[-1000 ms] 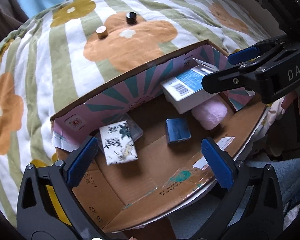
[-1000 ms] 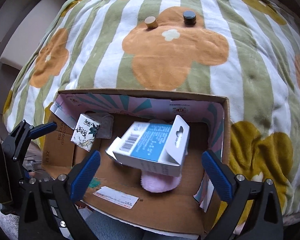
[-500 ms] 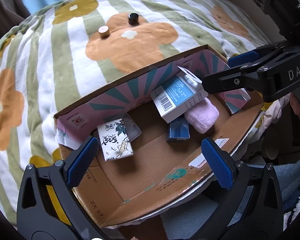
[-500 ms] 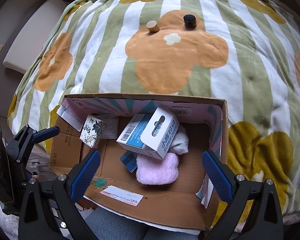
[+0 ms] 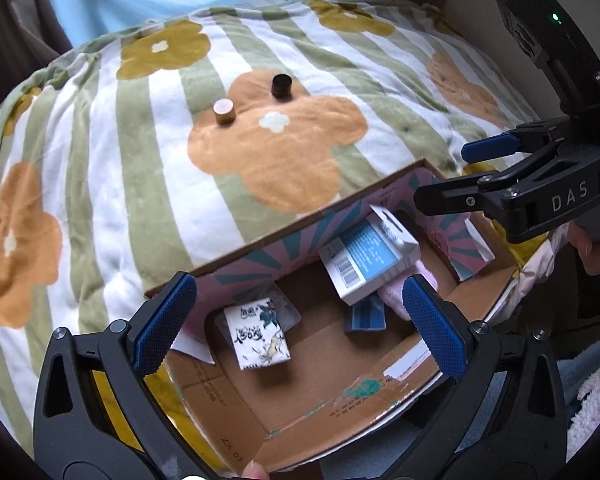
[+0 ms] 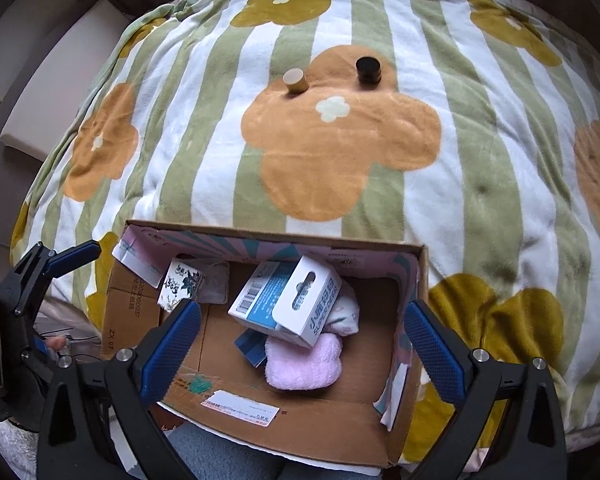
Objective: Organize objects
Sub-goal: 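Move the right tool to the black jar while the left tool approaches the beige lid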
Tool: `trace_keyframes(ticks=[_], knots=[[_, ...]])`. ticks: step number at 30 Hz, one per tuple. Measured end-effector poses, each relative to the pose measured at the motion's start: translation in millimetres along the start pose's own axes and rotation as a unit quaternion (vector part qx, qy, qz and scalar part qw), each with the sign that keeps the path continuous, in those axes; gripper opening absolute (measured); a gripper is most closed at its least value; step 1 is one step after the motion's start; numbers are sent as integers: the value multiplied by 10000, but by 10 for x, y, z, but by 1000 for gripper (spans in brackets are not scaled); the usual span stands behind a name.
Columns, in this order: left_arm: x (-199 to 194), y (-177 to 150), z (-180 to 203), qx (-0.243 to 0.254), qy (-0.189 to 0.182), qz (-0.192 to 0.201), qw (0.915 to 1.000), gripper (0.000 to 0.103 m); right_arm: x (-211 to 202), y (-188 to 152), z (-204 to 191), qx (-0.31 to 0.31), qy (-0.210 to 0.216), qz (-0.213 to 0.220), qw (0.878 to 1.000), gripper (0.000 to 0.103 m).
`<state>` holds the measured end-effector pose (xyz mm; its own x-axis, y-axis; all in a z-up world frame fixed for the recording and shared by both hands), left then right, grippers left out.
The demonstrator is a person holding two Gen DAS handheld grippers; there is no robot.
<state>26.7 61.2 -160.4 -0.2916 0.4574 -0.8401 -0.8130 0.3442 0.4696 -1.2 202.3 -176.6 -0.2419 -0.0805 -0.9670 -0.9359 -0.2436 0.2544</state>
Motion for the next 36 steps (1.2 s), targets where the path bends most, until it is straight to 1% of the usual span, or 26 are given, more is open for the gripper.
trace_keyframes(ticks=[2,4,6,11,15,18,22,26,27,29,31,33,35,36], knots=[[-33,143,-69,-41,-72,61,9999,103,-72,111,35,-60,-249,174,9995,101],[-58,292,-150,-55,-100,139,9998,103,-108,225,61,-106,-378,274,9989,101],[-64,444,-233,-23,-89,179,9998,103,-120,340,100,-79,-417,350,9985,101],[-56,879,-456,258,19,380,9989,103,-114,706,185,-71,-507,588,9970,101],[94,1214,-687,471,66,404,9980,103,-60,1052,249,-42,-612,794,9950,101],[281,1413,-844,694,142,365,9968,102,20,1311,291,-48,-683,937,9932,101],[590,1621,-1044,920,98,328,9952,101,219,1620,345,-50,-752,996,9922,101],[950,1751,-1202,1130,-41,370,9929,95,486,1880,416,-60,-812,1016,9915,101],[1058,1769,-1238,1194,-44,330,9923,93,557,1934,431,-65,-837,1030,9911,101],[1269,1806,-1313,1246,-111,232,9919,84,716,2025,457,-76,-868,1002,9911,101],[1459,1837,-1393,1243,-143,140,9920,82,867,2100,476,-61,-873,983,9913,101],[1631,1853,-1467,1227,-180,76,9923,79,1021,2171,488,-43,-873,946,9917,93],[1795,1875,-1536,1181,-235,-22,9927,73,1162,2221,487,-32,-870,901,9921,90],[1864,1878,-1562,1176,-239,-53,9928,72,1241,2246,489,-32,-883,853,9924,88]])
Point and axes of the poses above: each gripper's, at about its wrist camera, not at the fingertips, and x roughly the way its jaws point, z to its right, y to its top, the point moved 7 cm from there along x, roughly the way its jaws point, and after that the axes turned 12 degrees about -y, right-handed, at the moved point
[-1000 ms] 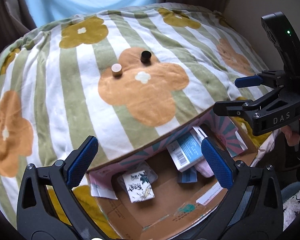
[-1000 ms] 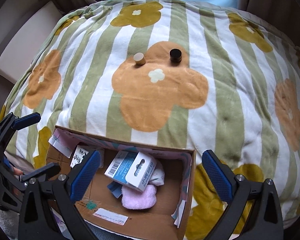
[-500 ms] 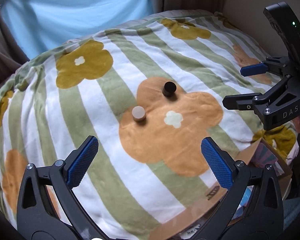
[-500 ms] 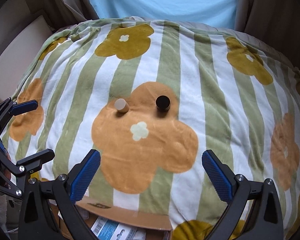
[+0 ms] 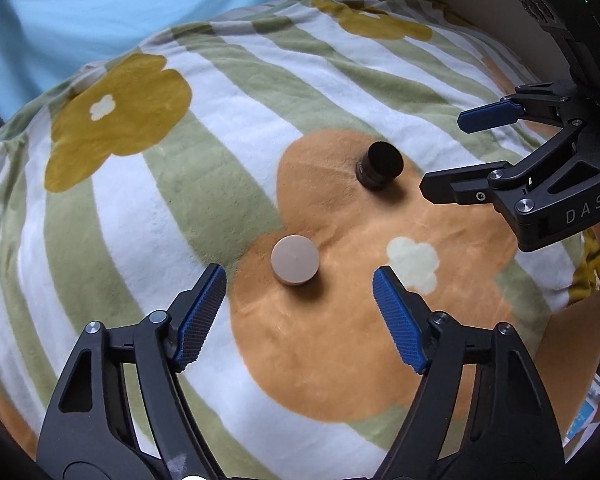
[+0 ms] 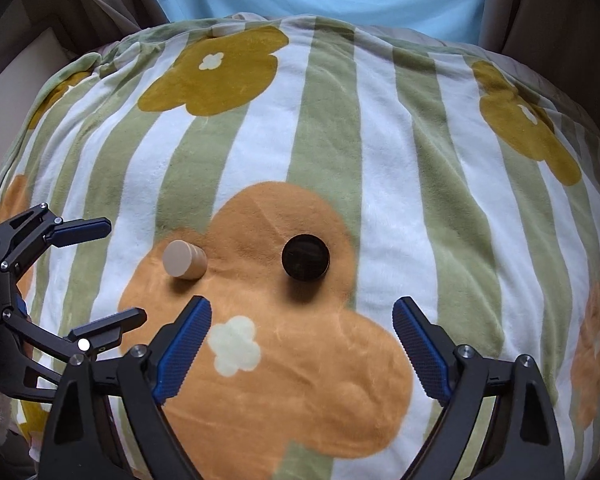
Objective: Organize objects
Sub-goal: 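Move the right tool to the black jar while the left tool approaches the beige lid, then grasp the black jar with the right tool while the left tool grasps the beige lid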
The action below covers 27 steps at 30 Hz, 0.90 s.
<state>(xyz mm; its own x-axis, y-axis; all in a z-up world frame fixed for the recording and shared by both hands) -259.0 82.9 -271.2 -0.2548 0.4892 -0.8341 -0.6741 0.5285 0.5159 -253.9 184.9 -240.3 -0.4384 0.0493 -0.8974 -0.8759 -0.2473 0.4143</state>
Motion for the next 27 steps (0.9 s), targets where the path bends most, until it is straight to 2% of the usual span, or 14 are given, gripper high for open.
trace_keyframes(ticks=[4,6,10,18,20,22,24,27], knots=[[234,-11,-83,45,-17,-99,9999,64,257,45,-39,17,5,-94,10000,82],[324,-19,-108,45,-45,-158,9999,57,358,56,-52,26,-4,-151,9999,74],[432,-24,-127,47,-80,-219,9997,49,540,74,-61,8,-95,-277,9996,67],[526,17,-79,118,-133,-211,9996,37,667,132,-49,-54,-147,-313,9994,57],[526,24,-98,88,-111,-191,9997,31,689,142,-34,-29,-137,-321,9994,54],[523,28,-116,14,-159,-169,9997,30,705,153,-33,-24,-133,-320,9994,49],[525,30,-124,-7,-185,-161,9997,30,724,160,-37,-50,-153,-343,9993,39],[520,32,-128,18,-154,-156,9998,30,723,178,-60,6,-58,-355,9994,33]])
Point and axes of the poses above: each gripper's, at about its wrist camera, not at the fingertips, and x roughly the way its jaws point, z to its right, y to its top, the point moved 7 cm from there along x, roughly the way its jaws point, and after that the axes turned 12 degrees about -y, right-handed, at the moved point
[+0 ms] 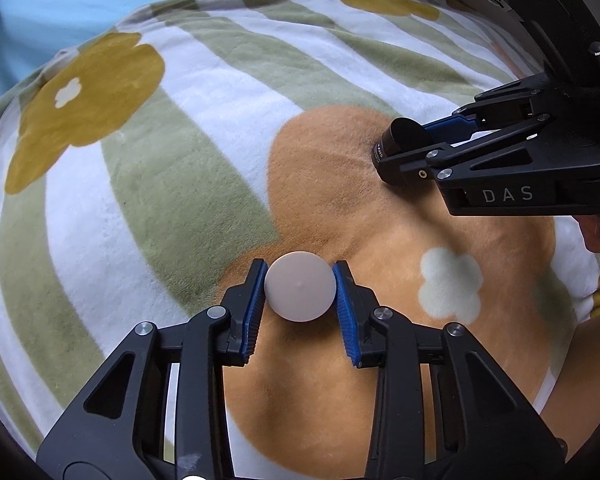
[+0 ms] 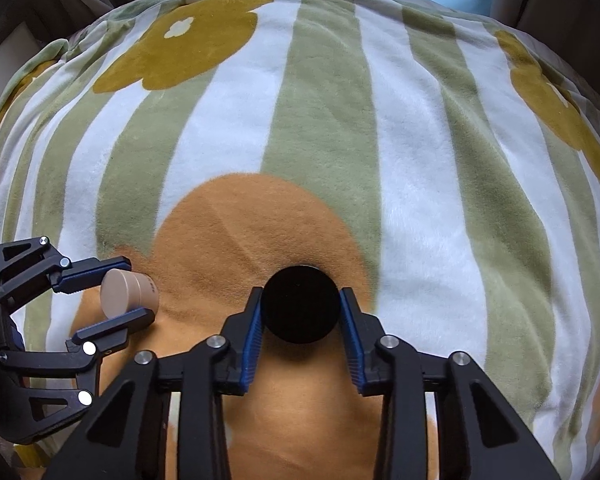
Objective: Organize objects
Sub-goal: 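Grasp the black jar with the right tool while the left tool grasps the beige lid, then carry the black jar and beige lid over the cardboard box with both tools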
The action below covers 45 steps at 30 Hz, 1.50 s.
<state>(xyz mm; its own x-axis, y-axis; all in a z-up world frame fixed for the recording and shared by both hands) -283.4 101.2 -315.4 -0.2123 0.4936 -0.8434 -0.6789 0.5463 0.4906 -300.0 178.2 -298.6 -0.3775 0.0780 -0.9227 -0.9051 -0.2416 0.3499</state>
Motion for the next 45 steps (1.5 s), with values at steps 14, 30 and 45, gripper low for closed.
trace_keyframes(ticks=[14,30,45], knots=[[-237,75,14,-231,8,215,9995,30,-221,55,17,-79,20,226,9997,32],[-1247,135,279,-656,346,835,9937,30,-1117,63,-111,-315,142,795,9962,32],[-2228,-482,966,-1136,907,1084,9834,30,-2159,-632,-249,-739,404,1072,9907,33]])
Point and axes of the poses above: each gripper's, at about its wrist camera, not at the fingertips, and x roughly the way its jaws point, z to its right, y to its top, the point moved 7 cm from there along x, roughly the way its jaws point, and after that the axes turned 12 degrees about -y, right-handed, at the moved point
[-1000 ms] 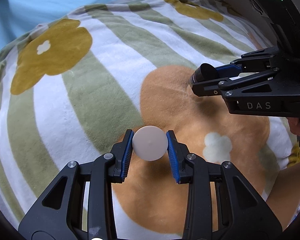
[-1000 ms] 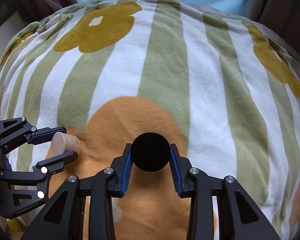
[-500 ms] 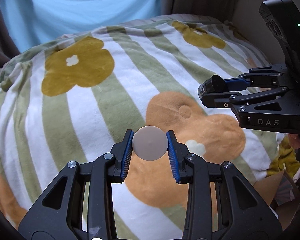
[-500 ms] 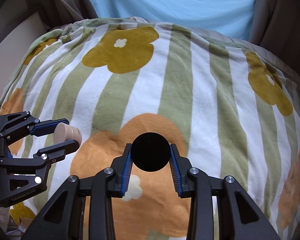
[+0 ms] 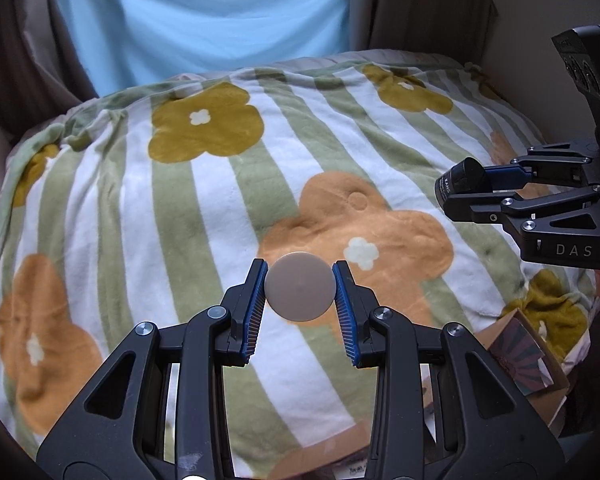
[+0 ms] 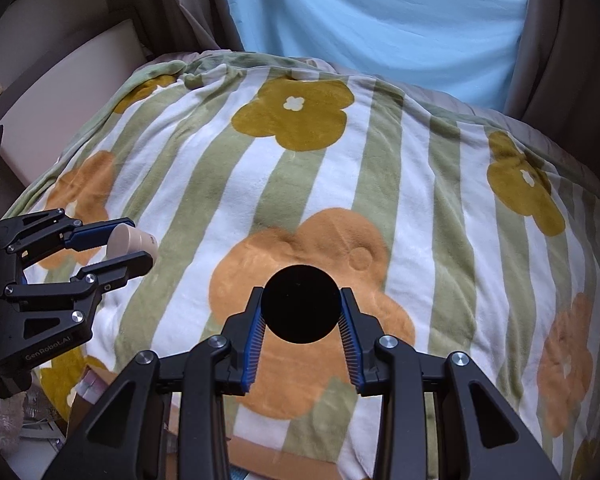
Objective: Organize objects
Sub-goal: 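Carry the black jar and beige lid over the cardboard box with both tools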
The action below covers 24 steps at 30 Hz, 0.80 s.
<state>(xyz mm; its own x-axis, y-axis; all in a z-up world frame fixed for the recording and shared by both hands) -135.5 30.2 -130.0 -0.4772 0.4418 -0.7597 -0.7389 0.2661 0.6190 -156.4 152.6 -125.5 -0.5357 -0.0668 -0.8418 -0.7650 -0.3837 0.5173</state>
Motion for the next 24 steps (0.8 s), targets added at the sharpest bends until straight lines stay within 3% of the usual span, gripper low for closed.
trace_keyframes(ticks=[9,17,24], knots=[[-378,-830,282,-478,112,-325,9983,30,-419,-556,-357,-439,336,-129,9984,33],[-419,-1615,568,-809,172,-812,9933,30,-507,-1126,-629,-691,683,-503,9940,33],[-351,-2026,717,-1182,148,-997,9879,30,-470,-1616,-791,-730,981,-906,9884,33]])
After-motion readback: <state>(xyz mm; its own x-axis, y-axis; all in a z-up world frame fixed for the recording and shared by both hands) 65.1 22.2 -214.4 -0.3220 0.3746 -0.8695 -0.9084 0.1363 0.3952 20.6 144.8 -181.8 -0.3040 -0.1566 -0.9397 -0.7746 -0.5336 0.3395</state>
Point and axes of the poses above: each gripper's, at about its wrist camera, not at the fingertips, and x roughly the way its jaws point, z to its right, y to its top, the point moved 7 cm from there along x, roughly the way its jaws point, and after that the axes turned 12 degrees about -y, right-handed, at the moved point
